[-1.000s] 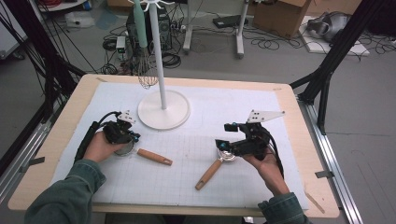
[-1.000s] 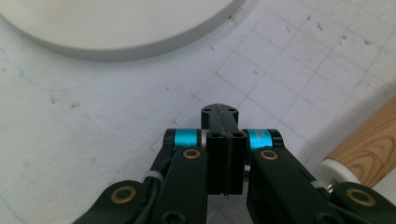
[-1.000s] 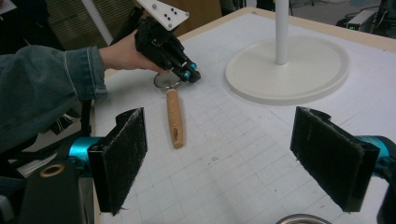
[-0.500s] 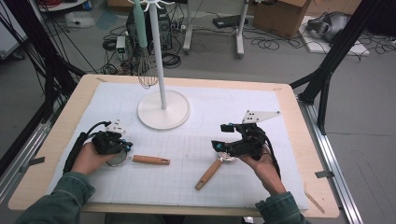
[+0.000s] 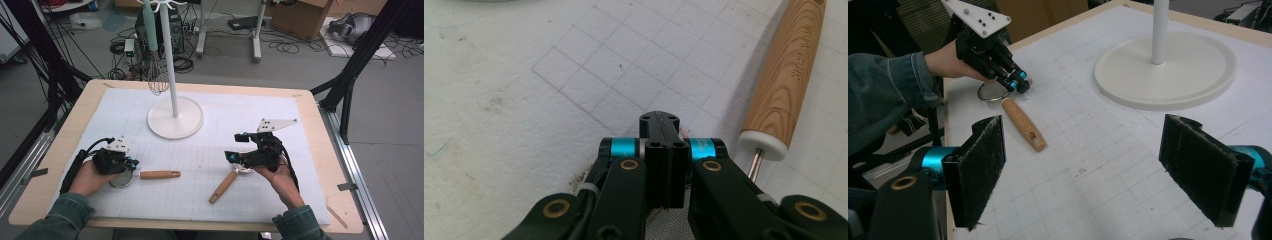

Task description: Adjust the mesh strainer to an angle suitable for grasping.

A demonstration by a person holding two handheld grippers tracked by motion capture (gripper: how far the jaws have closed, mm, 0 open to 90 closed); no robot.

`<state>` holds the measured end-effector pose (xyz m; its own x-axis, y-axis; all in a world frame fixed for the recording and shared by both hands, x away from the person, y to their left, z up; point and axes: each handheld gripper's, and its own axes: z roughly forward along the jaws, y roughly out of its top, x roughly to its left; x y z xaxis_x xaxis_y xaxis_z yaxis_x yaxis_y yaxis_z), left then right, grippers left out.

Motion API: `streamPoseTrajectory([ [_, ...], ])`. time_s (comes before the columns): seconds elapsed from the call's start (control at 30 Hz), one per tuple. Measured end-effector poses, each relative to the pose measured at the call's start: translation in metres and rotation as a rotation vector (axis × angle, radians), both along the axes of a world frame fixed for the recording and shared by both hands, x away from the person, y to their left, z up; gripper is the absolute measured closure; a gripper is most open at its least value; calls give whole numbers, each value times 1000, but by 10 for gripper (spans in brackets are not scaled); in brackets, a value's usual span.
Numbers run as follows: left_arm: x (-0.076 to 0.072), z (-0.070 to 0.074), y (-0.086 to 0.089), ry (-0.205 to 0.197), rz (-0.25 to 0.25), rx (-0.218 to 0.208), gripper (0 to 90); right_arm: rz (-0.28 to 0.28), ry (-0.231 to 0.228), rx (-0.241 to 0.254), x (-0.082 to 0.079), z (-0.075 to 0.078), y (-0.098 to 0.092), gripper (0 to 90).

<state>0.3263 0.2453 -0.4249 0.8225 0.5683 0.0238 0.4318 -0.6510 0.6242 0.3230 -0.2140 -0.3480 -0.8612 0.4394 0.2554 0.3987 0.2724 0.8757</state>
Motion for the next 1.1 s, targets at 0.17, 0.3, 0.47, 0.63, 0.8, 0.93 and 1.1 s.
streamPoseTrajectory([
  [0.17,2,4,2,-9,-5,-9,881,-1,2,-2,0,0,-1,177],
  [0.3,2,12,4,-23,-11,-27,859,-3,2,-3,-1,0,-2,177],
  [0.47,3,22,4,-26,-36,-42,792,-7,0,-1,-2,2,-3,177],
  [0.63,3,31,3,-29,-79,-69,697,-10,-1,4,-3,3,-6,177],
  [0.8,0,37,-1,-27,-131,-75,602,-9,0,3,-4,3,-8,177],
  [0.93,-1,41,-6,-25,-173,-75,541,-9,-2,-3,-7,4,-8,176],
  [1.1,0,45,-12,-13,-216,-63,498,-11,-10,-3,-9,5,-10,177],
])
